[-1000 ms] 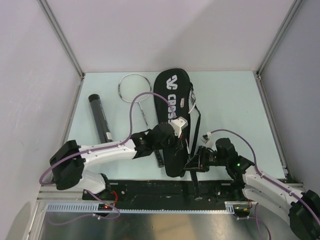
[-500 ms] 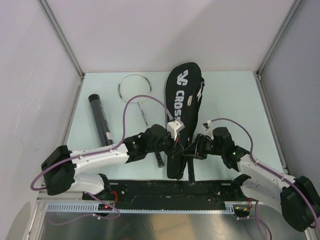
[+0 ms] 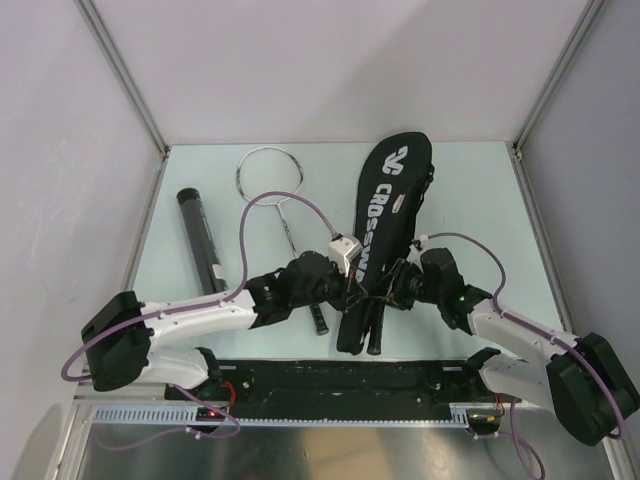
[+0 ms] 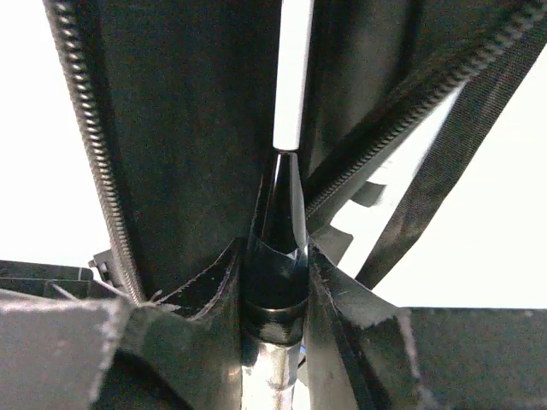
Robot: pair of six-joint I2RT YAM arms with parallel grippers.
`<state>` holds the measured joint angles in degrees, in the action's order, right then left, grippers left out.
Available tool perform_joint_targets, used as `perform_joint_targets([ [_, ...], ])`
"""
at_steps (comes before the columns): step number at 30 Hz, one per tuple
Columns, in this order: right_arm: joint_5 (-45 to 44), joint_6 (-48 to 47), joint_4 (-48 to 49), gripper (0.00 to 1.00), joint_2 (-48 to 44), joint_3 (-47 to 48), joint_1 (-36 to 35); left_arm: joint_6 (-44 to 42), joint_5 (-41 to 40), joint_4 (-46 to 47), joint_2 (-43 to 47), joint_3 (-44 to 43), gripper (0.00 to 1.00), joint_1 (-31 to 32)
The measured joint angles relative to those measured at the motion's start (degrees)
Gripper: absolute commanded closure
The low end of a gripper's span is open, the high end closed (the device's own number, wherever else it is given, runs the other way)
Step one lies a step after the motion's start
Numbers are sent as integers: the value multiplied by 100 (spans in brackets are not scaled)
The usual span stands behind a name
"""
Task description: Pack up the badminton gear
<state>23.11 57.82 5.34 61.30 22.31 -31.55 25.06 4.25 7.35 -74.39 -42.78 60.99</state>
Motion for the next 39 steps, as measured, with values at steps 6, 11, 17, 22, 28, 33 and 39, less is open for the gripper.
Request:
perform_joint_targets([
  [6, -247, 162, -590, 70, -457, 90, 13, 109, -417, -70, -87, 15, 100, -28],
  [11, -501, 173, -1121, 62, -874, 105, -22, 199, -485, -81, -343, 15, 100, -44],
  [17, -778, 442, -1246, 82, -1067, 107, -35, 350, -400, -9, -448, 13, 100, -44],
  [22, -1165, 527, -1200, 86, -1113, 107, -87, 669, -219, 232, -448, 17, 100, -44],
  [28, -1644, 614, -461, 89, -656, -33, -111, 1209, 79, 562, -448, 120, 100, -52],
  [33, -1867, 737, 240, 87, -63, -188, -225, 1639, 190, 815, -448, 195, 100, -94],
  [39, -1989, 944, 717, 87, 297, -188, -289, 2074, 160, 1043, -448, 334, 100, -170],
])
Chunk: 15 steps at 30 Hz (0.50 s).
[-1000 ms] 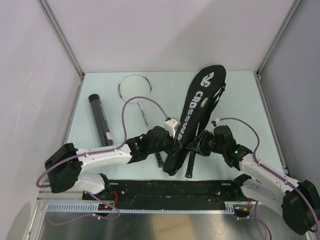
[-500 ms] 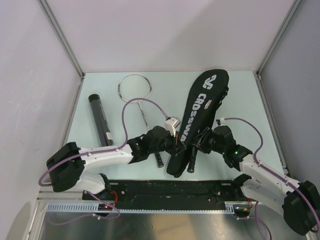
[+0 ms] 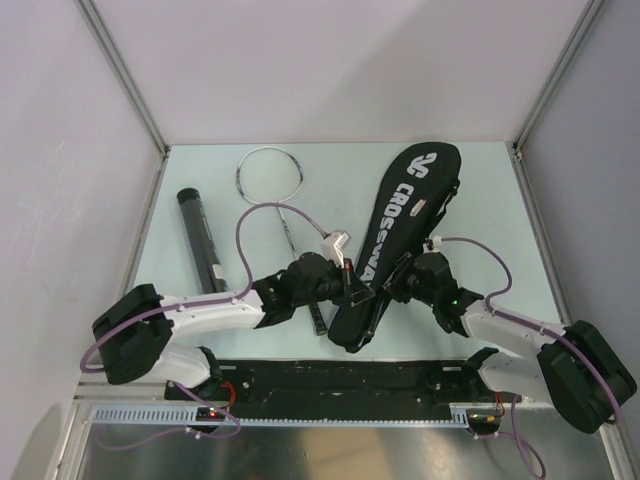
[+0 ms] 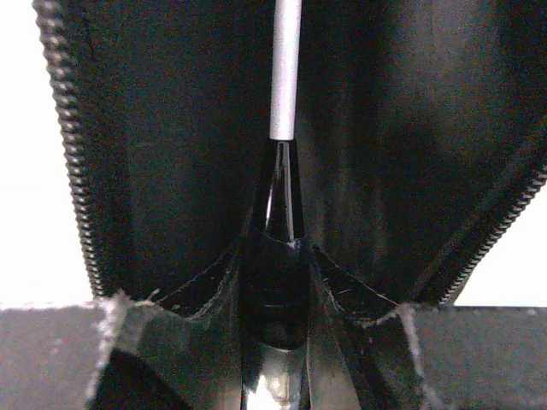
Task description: Pack up the badminton gear
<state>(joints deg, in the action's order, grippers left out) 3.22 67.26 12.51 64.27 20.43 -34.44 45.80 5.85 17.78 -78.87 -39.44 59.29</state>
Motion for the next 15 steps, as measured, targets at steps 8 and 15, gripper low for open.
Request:
perform_joint_targets([
  [8, -269, 337, 396, 84, 219, -9, -20, 428, -162, 378, 0, 223, 100, -33],
  [15, -918, 446, 890, 90, 623, -9, 17, 695, 42, 435, 17, 372, 98, 9],
])
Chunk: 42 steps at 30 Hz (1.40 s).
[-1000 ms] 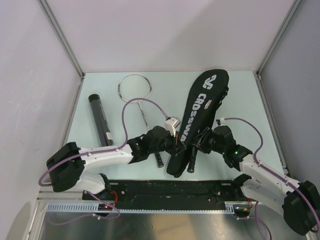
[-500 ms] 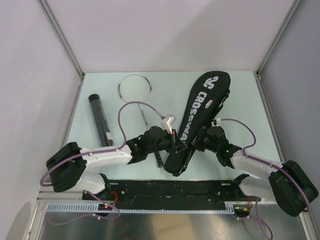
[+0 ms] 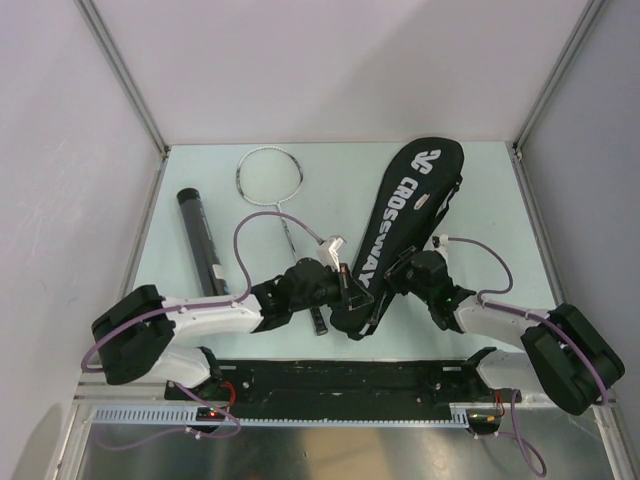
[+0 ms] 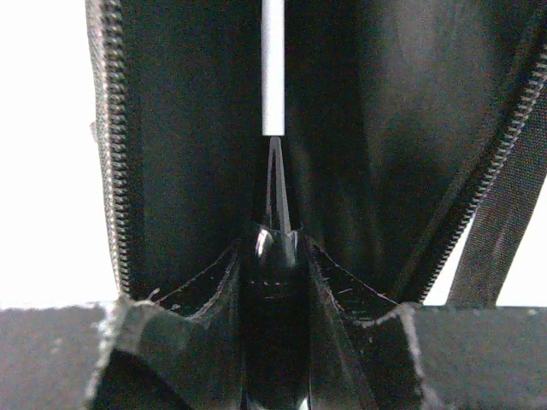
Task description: Pack up the badminton gear
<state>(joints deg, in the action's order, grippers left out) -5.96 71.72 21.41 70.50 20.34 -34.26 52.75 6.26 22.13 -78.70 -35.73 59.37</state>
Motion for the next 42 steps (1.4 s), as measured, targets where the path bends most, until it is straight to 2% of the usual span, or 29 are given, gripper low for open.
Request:
perform_joint_targets([
  [3, -15, -39, 79, 92, 57, 0, -2, -55, -2, -87, 39, 20, 74, -2],
  [7, -52, -160, 33, 93, -15, 0, -46, -501, -26, -535, 133, -72, 51, 7],
  [11, -74, -256, -81, 95, -205, 0, -61, -1128, -164, -1086, 133, -245, 39, 42],
  [15, -116, -330, -168, 95, -247, 0, -92, -1596, -229, -1419, 76, -437, 36, 50],
  [22, -177, -490, -232, 96, -236, 0, -105, -2159, -457, -1832, -402, -1014, 39, 50],
  [25, -203, -595, -249, 96, -184, 0, -109, -2308, -584, -2039, -577, -1169, 46, 50],
  [30, -223, -688, -238, 96, -162, 0, -114, -2498, -708, -2396, -748, -1327, 91, 50],
  [31, -225, -693, -236, 96, -160, 0, -114, -2540, -713, -2459, -756, -1357, 95, 52],
  [34, -214, -684, -205, 95, -127, 0, -92, -2588, -656, -2566, -758, -1405, 99, 48],
  [42, 46, -522, 74, 94, 46, 0, 76, -2227, -295, -2352, -529, -1464, 100, 44],
])
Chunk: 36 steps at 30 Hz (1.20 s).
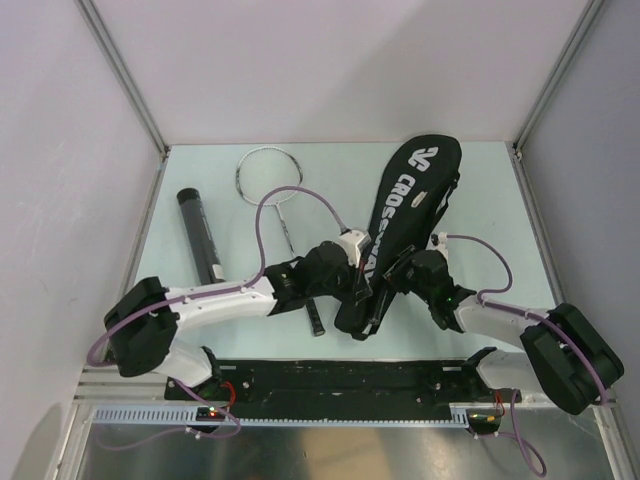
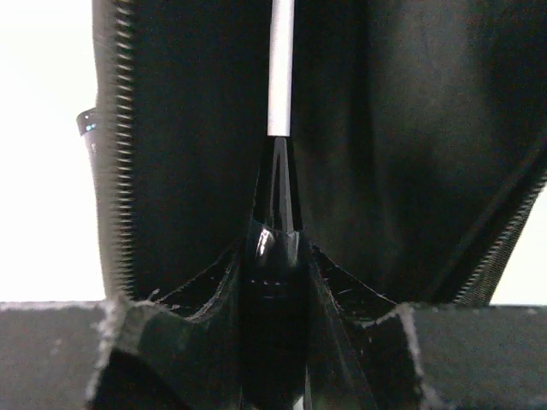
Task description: Pack up the badminton gear
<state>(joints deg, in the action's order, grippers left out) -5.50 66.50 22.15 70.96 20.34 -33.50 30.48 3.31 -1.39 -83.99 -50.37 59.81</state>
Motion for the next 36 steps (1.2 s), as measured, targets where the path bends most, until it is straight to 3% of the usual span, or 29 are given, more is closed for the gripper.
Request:
perform_joint_targets([
  [11, -46, 527, 833, 93, 848, 13, -37, 1001, 103, 859, 238, 341, 100, -85],
  [20, 227, 813, 1246, 93, 1091, 50, 96, 1064, -37, 1130, 234, 490, 100, -111],
  [27, 289, 844, 1423, 77, 1270, 87, 101, 1067, -66, 1261, 236, 601, 100, -114],
  [32, 455, 581, 1580, 57, 1934, 376, 96, 1088, -278, 1241, 240, 688, 99, -146],
  [36, 323, 385, 1117, 51, 2083, 564, 221, 1226, -122, 1051, 240, 752, 76, -111],
])
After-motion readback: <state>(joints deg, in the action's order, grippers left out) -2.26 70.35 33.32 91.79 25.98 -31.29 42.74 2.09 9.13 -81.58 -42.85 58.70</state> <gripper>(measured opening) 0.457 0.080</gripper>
